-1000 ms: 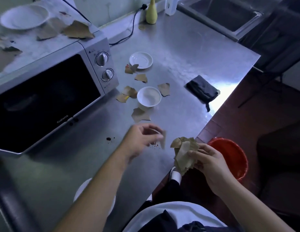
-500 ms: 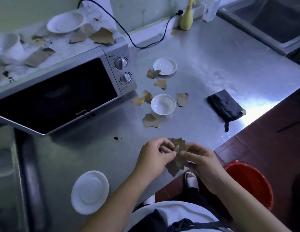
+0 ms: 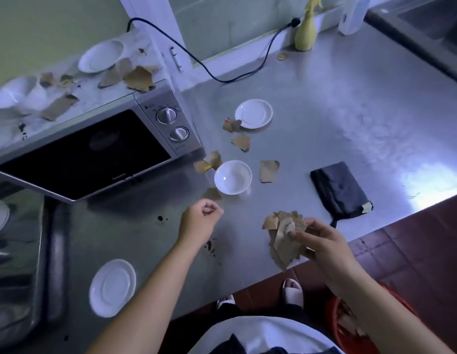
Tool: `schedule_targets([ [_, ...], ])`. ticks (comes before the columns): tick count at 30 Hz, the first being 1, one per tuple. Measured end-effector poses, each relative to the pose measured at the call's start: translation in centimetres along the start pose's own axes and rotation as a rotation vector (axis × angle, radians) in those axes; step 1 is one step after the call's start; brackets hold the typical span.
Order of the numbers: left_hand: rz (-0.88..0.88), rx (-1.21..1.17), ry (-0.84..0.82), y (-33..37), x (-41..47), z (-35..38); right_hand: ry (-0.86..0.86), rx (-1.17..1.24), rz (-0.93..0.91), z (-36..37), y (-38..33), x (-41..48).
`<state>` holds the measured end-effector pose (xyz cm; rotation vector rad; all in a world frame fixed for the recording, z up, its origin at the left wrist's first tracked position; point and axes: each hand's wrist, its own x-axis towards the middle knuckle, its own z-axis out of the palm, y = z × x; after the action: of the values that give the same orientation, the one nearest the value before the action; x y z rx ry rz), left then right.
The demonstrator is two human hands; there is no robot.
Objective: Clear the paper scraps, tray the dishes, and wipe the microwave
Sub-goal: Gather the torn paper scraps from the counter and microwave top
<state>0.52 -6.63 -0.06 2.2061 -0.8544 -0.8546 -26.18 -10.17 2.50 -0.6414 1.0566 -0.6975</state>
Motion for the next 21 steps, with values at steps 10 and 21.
schedule_targets([
  [10, -0.186, 0.435, 0.003, -3.9, 11.8, 0.7, 0.065, -0.036, -0.039, -1.6, -1.9, 0.7],
  [21, -0.045, 0.346, -0.076, -4.4, 12.5, 0.6, 0.196, -0.082, -0.044, 2.2, -0.9, 0.5],
])
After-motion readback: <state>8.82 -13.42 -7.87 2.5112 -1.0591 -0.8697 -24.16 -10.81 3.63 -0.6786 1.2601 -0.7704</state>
